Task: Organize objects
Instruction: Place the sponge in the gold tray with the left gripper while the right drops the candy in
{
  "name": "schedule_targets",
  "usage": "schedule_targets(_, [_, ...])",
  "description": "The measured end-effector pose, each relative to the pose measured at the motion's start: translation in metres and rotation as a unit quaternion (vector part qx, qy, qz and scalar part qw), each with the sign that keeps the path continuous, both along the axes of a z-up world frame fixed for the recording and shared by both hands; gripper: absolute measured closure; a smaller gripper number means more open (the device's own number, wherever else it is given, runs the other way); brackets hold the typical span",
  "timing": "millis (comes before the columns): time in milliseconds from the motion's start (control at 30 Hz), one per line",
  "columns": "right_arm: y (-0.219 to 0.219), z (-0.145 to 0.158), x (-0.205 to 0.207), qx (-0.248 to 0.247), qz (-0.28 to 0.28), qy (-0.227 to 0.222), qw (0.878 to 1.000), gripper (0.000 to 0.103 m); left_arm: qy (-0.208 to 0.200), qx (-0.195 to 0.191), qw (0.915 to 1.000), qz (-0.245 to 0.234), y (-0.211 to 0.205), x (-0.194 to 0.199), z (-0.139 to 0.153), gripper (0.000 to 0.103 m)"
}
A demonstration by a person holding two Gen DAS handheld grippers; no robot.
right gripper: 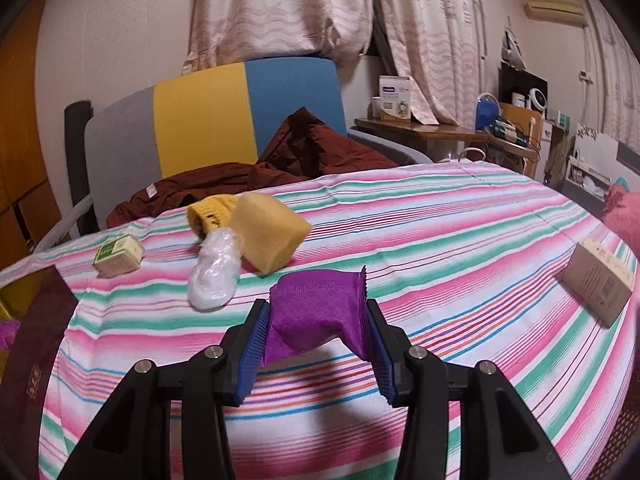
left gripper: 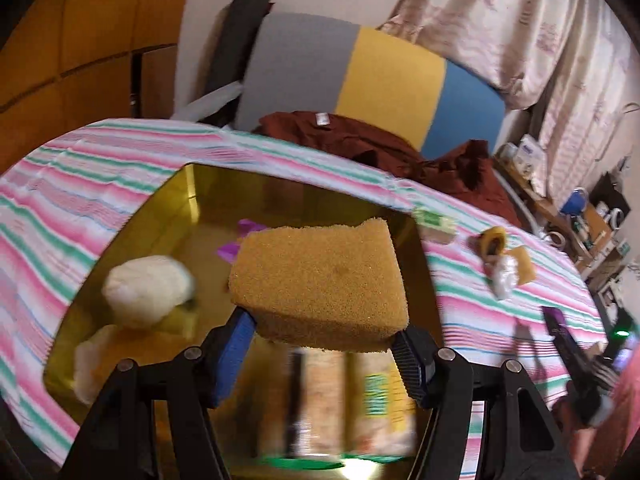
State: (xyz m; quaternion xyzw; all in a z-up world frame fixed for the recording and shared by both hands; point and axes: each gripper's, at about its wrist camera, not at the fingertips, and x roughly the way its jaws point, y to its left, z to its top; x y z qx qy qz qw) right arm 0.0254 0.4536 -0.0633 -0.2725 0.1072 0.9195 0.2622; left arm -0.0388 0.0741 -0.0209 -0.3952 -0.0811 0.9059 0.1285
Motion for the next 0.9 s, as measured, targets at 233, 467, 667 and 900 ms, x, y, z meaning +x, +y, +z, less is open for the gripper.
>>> schedule_targets(233, [-0.039,0.022,0.007,0.005,0.069,0.016,0.997,0.056,-0.033,-0.029,0.9988,0.02,-0.023,-0.011,-0.022,0.037])
schedule_targets(467, [-0.078,0.053,0.009,-0.034,0.12,0.064,0.99,0.056,-0.053,-0.033,0.9977,0.027,-0.033,-0.023,-0.037,0.033])
schedule_targets(667, [-0.112,0.068,0.009,-0.044,0.161,0.076,0.983,0.056,-0.054,-0.003,0.9982,0.024,-0.037,-0.009,-0.036,0.019])
schedule_targets(900, [-0.147,0.069,-0.003,-0.081,0.218,0.059,0.971,0.056,-0.002,-0.016,0.9998,0.015,-0.033,0.026,-0.028,0.002])
